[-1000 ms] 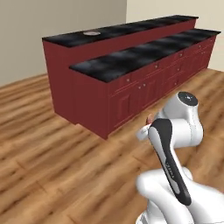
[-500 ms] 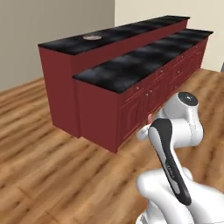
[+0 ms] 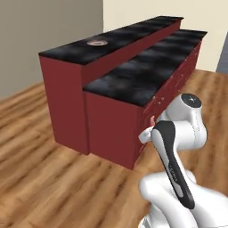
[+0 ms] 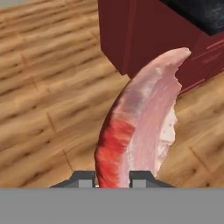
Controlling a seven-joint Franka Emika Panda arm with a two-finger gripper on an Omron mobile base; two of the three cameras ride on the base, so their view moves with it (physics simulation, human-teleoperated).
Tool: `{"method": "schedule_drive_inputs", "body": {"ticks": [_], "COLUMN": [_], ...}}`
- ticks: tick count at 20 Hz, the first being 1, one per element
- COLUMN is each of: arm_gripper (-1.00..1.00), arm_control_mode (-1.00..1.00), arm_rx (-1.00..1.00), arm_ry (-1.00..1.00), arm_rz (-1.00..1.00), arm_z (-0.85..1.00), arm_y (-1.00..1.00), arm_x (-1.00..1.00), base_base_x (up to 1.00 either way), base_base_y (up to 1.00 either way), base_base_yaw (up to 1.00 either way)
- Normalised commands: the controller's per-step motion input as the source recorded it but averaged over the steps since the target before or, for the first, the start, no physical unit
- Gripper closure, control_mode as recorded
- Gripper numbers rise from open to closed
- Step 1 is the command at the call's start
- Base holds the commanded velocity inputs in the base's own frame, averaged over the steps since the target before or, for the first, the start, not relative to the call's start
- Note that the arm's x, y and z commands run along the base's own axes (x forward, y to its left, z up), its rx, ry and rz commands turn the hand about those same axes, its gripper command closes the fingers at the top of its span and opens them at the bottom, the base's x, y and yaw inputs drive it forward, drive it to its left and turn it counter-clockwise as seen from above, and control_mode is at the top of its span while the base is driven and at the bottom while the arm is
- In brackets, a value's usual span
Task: Take the steak from the fridge and place it on the digital scale on the counter by the fridge. Wait a few seconds for a reading, then move it to the plate on the dining counter.
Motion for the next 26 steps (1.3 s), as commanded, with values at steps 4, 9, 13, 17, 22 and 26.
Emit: {"method": "schedule_drive_inputs", "body": {"ticks": [4, 9, 13, 17, 22, 26], "arm_gripper": [1.0, 1.0, 1.0, 1.0, 1.0, 1.0], "arm_control_mode": [1.0, 1.0, 1.0, 1.0, 1.0, 1.0], "arm_rx": [0.0, 0.0, 0.0, 0.0, 0.0, 0.0], "arm_ry": [0.0, 0.0, 0.0, 0.0, 0.0, 0.0], "arm_rz": [0.0, 0.0, 0.0, 0.0, 0.0, 0.0], "arm_z": [0.0, 0.0, 0.0, 0.0, 0.0, 0.0], "arm_y": [0.0, 0.0, 0.0, 0.0, 0.0, 0.0], "arm_x": [0.0, 0.0, 0.0, 0.0, 0.0, 0.0], "base_base_x": [0.98, 0.8, 0.65, 0.57, 0.47, 0.36], "base_base_y": [1.0, 1.0, 1.0, 1.0, 1.0, 1.0], "base_base_yaw": [-0.28, -0.27, -0.3, -0.31, -0.33, -0.34]}}
